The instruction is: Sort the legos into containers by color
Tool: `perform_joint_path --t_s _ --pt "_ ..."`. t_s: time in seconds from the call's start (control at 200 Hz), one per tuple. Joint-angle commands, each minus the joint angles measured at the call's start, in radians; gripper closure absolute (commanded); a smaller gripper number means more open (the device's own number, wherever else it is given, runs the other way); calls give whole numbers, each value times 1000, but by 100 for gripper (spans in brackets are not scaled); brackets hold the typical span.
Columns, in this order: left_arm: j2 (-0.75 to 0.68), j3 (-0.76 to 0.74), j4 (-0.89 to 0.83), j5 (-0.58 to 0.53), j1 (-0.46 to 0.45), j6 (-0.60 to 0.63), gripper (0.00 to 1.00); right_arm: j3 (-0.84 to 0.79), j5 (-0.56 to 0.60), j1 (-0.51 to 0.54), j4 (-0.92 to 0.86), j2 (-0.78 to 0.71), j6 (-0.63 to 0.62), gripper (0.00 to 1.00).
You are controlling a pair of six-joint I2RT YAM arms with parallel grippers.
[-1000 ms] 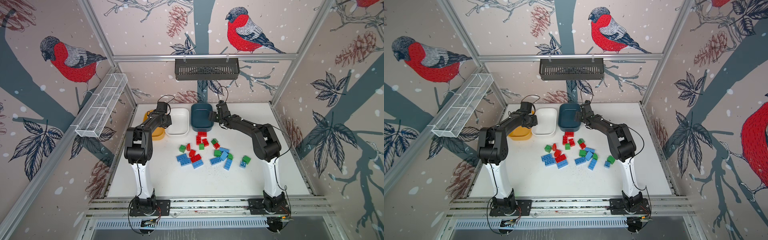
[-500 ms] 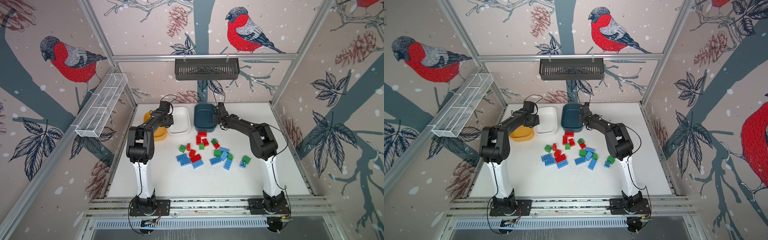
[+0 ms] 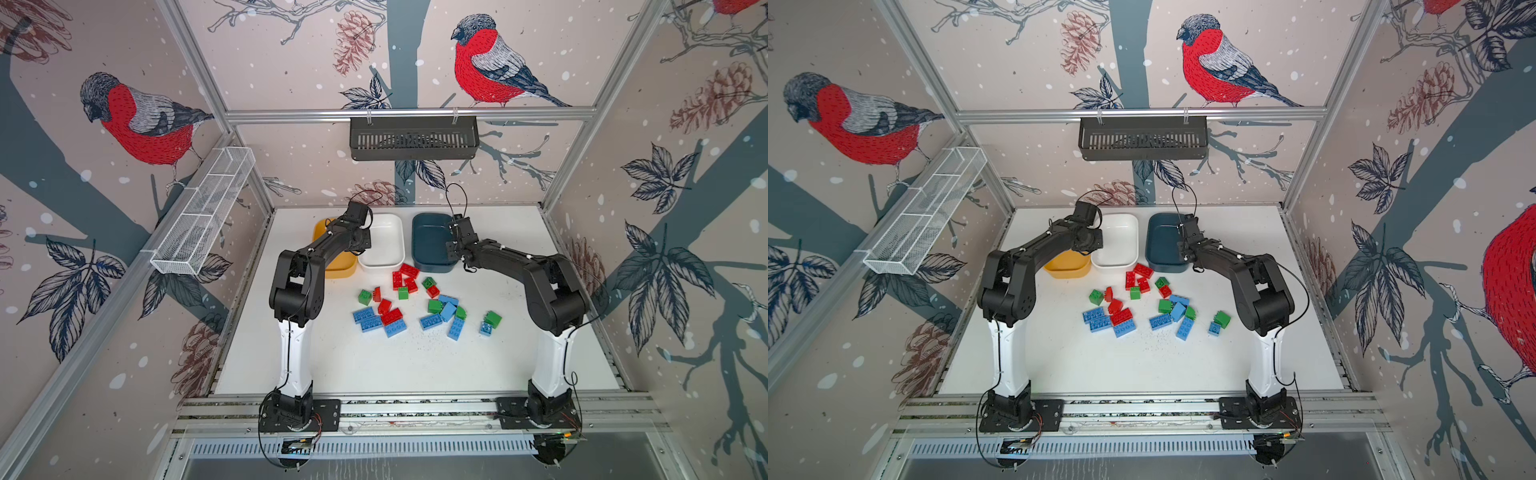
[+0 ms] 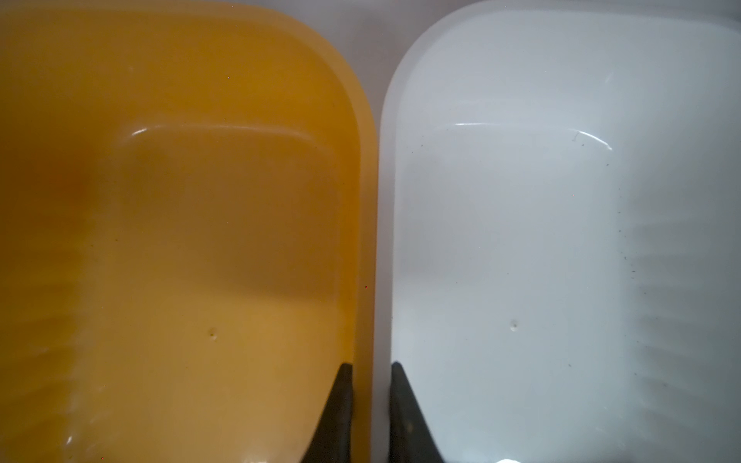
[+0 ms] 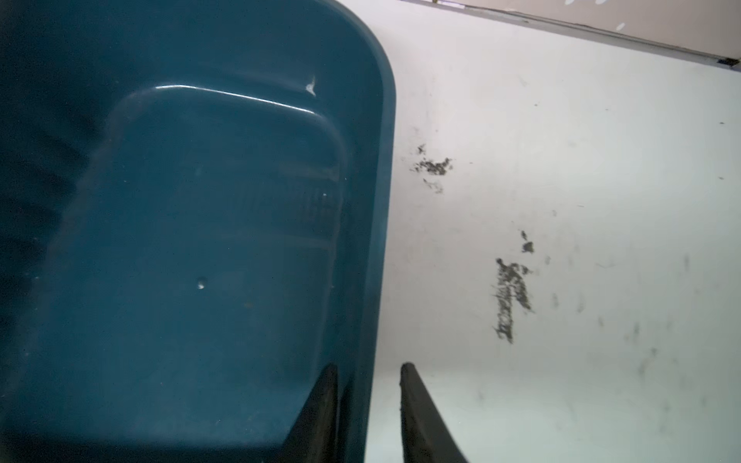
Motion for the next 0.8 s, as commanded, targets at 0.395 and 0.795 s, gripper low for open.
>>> perform_joint_path --t_s 0.395,0.795 --pt "73 122 -69 -48 -183 -107 84 -220 -93 -148 110 -198 -197 71" --pt "102 166 -126 -92 -200 -182 76 -222 -74 -154 101 -192 -104 71"
